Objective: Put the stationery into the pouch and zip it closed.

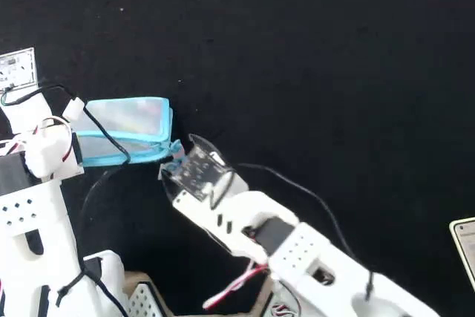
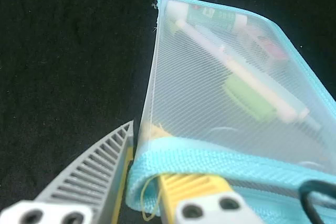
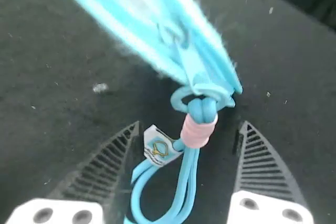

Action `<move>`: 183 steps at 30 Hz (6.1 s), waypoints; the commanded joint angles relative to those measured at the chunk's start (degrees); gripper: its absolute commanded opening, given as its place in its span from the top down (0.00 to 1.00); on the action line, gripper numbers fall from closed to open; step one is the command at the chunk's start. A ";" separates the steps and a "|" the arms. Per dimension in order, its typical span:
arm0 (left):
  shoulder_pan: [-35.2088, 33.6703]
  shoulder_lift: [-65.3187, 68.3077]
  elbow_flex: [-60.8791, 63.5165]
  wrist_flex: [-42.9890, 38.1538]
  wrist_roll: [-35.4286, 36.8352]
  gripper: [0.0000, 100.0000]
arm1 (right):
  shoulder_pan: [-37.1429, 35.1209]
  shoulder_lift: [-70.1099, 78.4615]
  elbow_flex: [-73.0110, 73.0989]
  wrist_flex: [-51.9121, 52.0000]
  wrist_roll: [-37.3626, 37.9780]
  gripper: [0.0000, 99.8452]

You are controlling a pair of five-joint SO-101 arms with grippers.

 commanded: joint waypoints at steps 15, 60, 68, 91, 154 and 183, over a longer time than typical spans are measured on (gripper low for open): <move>-1.10 0.09 -0.31 -0.88 0.70 0.97 | 6.59 17.63 -9.80 -16.00 -0.26 0.98; -1.10 0.09 -0.13 -0.97 0.62 0.97 | -1.85 -11.74 -2.68 7.74 -0.35 0.89; -1.10 0.09 -0.13 -0.97 0.62 0.97 | -1.67 -11.74 -5.41 12.22 -0.35 0.88; -1.10 0.09 -0.04 -0.97 0.62 0.97 | -1.93 -23.08 -0.75 12.75 -0.35 0.89; -1.10 0.09 0.48 -0.97 0.53 0.97 | -1.85 -23.08 -1.54 11.16 -0.09 0.93; -1.10 0.09 0.48 -0.97 0.53 0.97 | -1.85 -23.08 -2.68 10.99 -0.09 0.90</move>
